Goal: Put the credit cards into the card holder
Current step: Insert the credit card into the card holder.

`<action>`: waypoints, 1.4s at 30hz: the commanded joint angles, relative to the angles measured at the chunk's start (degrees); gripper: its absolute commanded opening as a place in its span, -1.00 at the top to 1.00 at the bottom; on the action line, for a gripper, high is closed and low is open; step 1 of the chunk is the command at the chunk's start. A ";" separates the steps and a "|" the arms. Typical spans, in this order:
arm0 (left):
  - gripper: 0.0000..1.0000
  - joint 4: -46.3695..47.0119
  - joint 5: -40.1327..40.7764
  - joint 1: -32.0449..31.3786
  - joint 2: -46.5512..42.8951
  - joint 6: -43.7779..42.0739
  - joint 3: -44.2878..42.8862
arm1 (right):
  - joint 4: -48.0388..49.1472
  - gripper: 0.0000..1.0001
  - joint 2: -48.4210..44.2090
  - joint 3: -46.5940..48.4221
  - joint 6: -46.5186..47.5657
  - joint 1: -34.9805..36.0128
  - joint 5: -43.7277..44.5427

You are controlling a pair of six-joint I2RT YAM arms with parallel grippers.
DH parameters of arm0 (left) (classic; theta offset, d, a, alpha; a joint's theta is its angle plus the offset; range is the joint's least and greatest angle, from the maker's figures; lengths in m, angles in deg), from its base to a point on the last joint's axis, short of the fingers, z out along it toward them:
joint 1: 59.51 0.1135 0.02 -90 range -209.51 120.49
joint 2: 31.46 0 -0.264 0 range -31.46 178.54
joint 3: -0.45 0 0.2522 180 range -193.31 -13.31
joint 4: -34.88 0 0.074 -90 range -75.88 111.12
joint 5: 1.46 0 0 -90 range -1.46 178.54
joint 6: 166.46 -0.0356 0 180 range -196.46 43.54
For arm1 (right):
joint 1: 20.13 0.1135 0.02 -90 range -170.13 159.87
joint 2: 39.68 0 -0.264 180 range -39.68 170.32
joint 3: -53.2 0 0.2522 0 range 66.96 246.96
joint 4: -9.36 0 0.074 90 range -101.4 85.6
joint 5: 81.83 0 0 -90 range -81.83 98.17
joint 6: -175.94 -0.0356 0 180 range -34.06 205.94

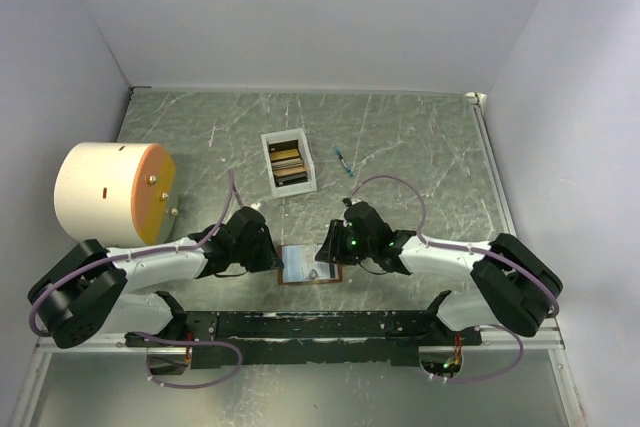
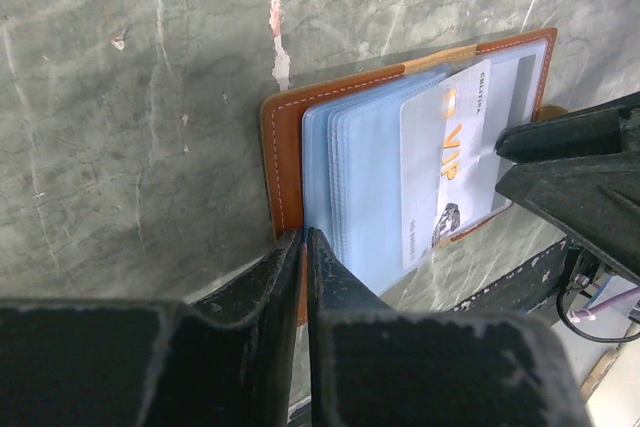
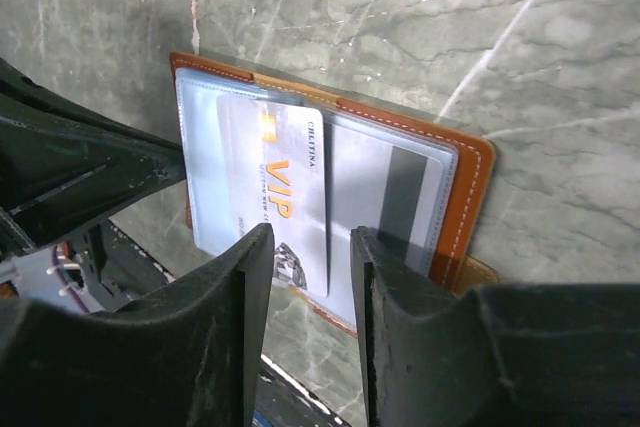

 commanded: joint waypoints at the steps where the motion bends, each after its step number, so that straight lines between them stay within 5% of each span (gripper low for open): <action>1: 0.62 -0.09 0.79 -1.18 -0.73 1.81 2.65 | -5.98 0.23 -2.22 0.82 1.71 -0.24 3.41; 28: 0.63 1.00 0.60 -2.71 1.36 1.76 2.32 | 12.75 0.16 1.88 -4.95 -4.36 2.00 -3.87; 42: 0.63 0.39 0.89 -2.83 1.77 1.29 1.69 | 14.47 0.20 1.59 -4.48 -1.45 2.57 -3.38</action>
